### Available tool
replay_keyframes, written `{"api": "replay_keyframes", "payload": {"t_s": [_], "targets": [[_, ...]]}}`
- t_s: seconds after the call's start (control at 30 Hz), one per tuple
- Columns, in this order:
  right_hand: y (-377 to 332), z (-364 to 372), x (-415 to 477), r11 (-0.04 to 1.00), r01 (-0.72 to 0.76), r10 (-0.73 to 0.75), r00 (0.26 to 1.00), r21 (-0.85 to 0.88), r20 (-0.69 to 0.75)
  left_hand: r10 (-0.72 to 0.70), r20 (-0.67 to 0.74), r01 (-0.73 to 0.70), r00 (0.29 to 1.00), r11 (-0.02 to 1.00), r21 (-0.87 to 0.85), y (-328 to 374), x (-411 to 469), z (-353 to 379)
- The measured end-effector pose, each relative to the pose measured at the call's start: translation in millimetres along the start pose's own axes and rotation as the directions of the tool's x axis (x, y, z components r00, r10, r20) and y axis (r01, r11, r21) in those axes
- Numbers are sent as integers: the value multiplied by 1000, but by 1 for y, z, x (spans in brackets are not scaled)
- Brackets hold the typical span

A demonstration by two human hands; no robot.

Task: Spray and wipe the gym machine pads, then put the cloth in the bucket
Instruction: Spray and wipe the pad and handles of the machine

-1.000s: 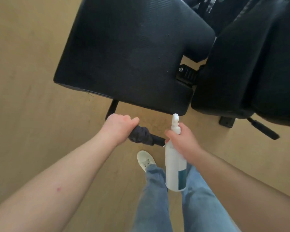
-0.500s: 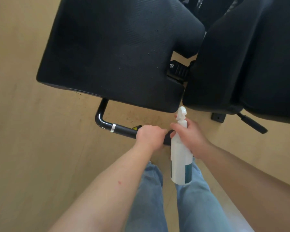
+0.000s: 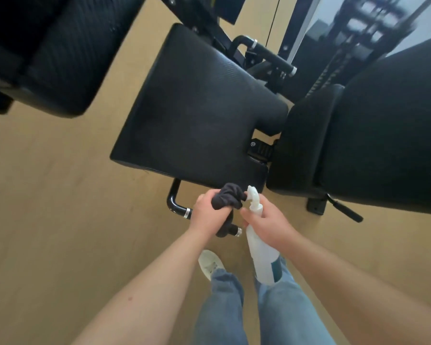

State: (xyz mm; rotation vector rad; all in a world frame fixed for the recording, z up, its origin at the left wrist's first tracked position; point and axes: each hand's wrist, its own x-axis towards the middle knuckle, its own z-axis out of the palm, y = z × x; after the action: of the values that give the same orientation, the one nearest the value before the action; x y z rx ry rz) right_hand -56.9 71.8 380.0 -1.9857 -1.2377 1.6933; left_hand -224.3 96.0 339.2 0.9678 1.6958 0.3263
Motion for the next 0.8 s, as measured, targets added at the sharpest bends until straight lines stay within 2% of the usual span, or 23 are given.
{"api": "replay_keyframes", "payload": {"t_s": [0.17,0.33,0.47,0.63,0.73,0.8], "targets": [[-40,-2,-29,994,72,-77,996,-81,-56,30,-14,-32,999,979,-200,18,-32,-31],[-86,-1,-62,976,154,-167,983,-153,-73,152,-103,-178,983,928,-328,41,-64,-67],[-127,0,-85,946,259,-269,963,-195,-25,181,-204,-254,962,867,-430,61,-85,-97],[-176,-7,-96,894,378,-383,923,-241,30,218,-220,-305,951,789,-534,93,-117,-128],[-200,-15,-96,866,427,-426,902,-260,63,208,-208,-290,956,789,-542,110,-131,-141],[-216,-24,-93,845,459,-451,887,-274,95,121,-186,-211,975,763,-610,116,-129,-144]]}}
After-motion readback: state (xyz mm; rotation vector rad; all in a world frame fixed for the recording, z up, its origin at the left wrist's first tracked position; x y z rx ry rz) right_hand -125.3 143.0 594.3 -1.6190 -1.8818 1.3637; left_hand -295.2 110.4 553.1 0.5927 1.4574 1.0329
